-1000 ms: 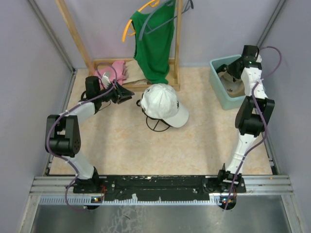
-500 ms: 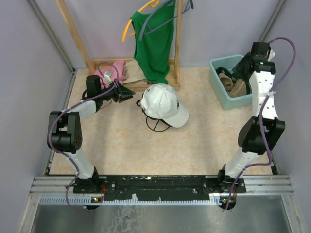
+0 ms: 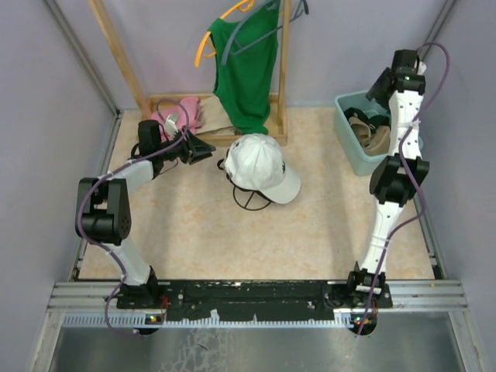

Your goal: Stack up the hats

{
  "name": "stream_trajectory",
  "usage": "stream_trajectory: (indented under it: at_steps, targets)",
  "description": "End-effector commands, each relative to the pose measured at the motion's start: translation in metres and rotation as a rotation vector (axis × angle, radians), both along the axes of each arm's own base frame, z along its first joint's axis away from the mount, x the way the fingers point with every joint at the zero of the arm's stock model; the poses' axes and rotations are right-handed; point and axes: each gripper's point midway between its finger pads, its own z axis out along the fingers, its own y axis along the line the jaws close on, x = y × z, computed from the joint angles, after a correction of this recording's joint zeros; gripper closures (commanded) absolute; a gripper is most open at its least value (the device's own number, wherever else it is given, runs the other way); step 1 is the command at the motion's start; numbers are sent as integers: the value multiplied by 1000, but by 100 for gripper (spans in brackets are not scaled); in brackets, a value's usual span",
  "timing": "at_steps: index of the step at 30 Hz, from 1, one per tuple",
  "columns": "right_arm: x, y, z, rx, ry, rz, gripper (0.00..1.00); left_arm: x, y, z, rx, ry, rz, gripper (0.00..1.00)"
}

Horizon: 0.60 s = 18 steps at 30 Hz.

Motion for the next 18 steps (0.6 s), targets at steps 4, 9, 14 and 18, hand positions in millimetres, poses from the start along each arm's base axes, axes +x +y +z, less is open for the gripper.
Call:
stream_trajectory:
  at_steps: [4,9,14,18]
  targets:
    - [-16,-12,-56,35,143,-9,32,7,8,10,73,-50,15,47]
    - [-12,-21,-65,7,133,-31,32,5,9,4,74,-32,16,47]
    - [1,-25,-83,19,110,-51,32,4,9,1,78,-26,19,47]
    - [13,-28,-98,27,86,-64,32,3,10,0,83,-21,25,47]
